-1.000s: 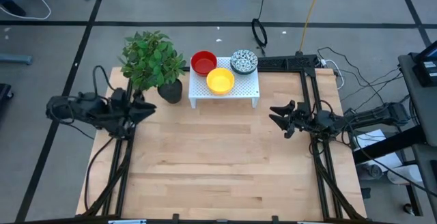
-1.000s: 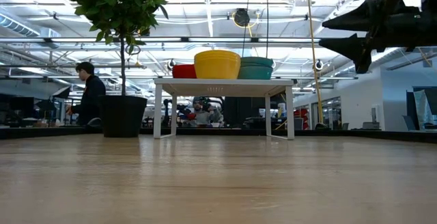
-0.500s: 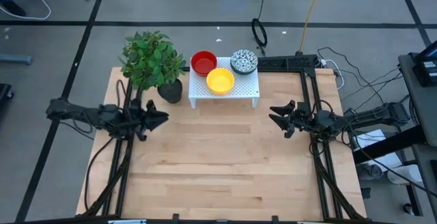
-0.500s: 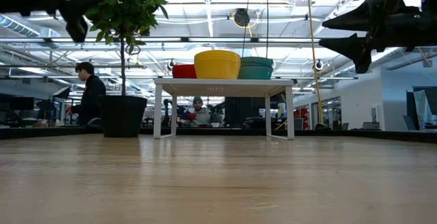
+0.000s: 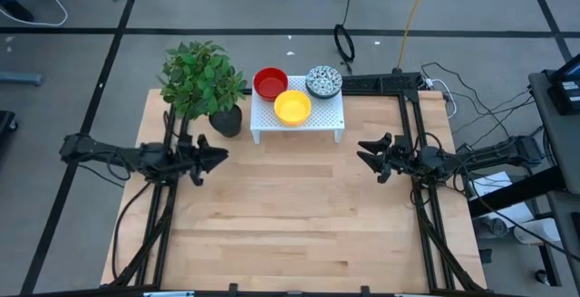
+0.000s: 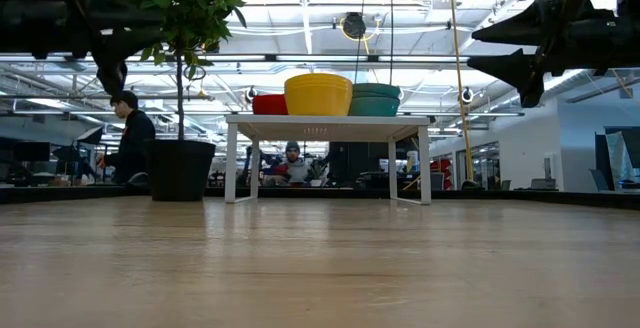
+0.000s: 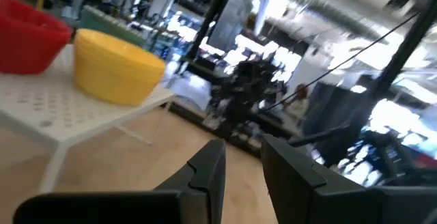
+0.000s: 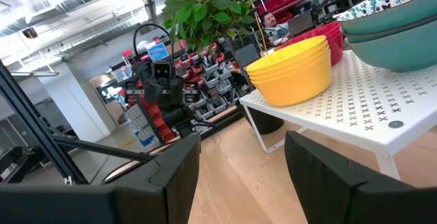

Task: Pick & Place Mini bowls
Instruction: Return to Home Position

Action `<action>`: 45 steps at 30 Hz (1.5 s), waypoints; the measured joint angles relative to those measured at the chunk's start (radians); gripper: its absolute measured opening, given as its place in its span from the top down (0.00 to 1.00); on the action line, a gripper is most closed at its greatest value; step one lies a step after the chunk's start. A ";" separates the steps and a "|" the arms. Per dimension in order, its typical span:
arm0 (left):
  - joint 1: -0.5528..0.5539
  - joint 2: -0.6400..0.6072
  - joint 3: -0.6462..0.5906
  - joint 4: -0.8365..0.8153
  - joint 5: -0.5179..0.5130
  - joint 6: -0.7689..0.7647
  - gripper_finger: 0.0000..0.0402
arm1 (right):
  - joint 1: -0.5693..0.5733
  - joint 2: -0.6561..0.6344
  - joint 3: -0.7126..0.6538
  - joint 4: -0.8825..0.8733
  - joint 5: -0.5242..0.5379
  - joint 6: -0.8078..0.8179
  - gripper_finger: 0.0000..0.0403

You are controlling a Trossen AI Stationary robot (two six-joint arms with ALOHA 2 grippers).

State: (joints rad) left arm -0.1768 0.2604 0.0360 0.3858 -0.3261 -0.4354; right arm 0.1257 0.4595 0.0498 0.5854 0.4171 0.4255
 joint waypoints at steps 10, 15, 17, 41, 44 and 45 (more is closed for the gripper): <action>-0.003 0.002 0.000 -0.101 -0.016 0.015 0.76 | 0.000 0.000 0.000 0.000 0.000 0.000 0.50; -0.003 0.001 0.000 -0.099 -0.016 0.011 0.76 | 0.000 0.000 0.000 0.000 0.000 0.000 0.50; -0.003 0.001 0.000 -0.099 -0.016 0.012 0.76 | 0.000 0.000 0.000 0.000 0.000 0.000 0.50; -0.003 0.001 0.000 -0.098 -0.016 0.012 0.76 | 0.000 0.000 0.000 0.000 0.000 0.000 0.50; -0.003 0.001 0.000 -0.098 -0.016 0.012 0.76 | 0.000 0.000 0.000 0.000 0.000 0.000 0.50; -0.003 0.001 0.000 -0.098 -0.016 0.012 0.76 | 0.000 0.000 0.000 0.000 0.000 0.000 0.50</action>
State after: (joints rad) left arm -0.1799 0.2615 0.0360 0.2878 -0.3420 -0.4232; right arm 0.1257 0.4595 0.0494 0.5858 0.4168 0.4256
